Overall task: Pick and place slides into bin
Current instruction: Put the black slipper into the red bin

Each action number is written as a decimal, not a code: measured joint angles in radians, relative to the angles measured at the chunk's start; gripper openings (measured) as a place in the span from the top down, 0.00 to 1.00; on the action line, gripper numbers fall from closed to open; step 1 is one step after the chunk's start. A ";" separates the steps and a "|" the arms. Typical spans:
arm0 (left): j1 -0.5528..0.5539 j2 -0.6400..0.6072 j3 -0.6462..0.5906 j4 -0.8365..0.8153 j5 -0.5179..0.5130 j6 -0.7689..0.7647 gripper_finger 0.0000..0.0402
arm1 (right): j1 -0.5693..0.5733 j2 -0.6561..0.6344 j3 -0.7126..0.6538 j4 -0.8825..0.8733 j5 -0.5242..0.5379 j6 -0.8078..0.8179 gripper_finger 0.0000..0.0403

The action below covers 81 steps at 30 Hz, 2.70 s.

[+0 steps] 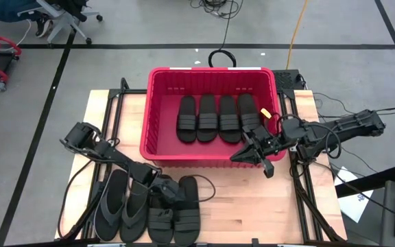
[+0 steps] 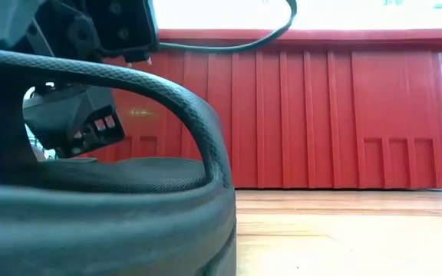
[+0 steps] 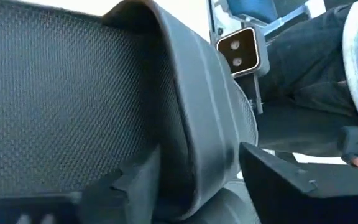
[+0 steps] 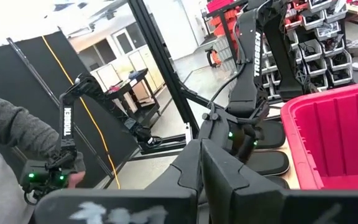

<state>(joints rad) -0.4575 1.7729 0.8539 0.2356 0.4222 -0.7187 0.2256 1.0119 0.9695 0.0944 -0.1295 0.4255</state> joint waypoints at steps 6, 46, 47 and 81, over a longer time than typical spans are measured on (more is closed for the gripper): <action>0.011 0.003 0.000 0.033 0.032 0.051 0.71 | 0.000 0.000 0.000 0.000 0.000 -0.016 0.98; 0.162 -0.114 0.608 -0.753 0.053 0.481 1.00 | 0.090 -0.029 0.001 0.109 -0.001 -0.343 0.98; 0.174 -0.122 0.609 -0.767 0.055 0.485 1.00 | 0.093 -0.040 0.001 0.108 -0.003 -0.347 0.99; 0.365 -0.178 0.610 -0.578 0.157 0.314 1.00 | 0.107 0.080 0.037 -0.168 0.115 -0.477 0.61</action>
<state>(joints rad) -0.0920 1.5948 1.4635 -0.3424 0.5797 -0.4047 0.3330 1.0915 1.0065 -0.0739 -0.0145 -0.0518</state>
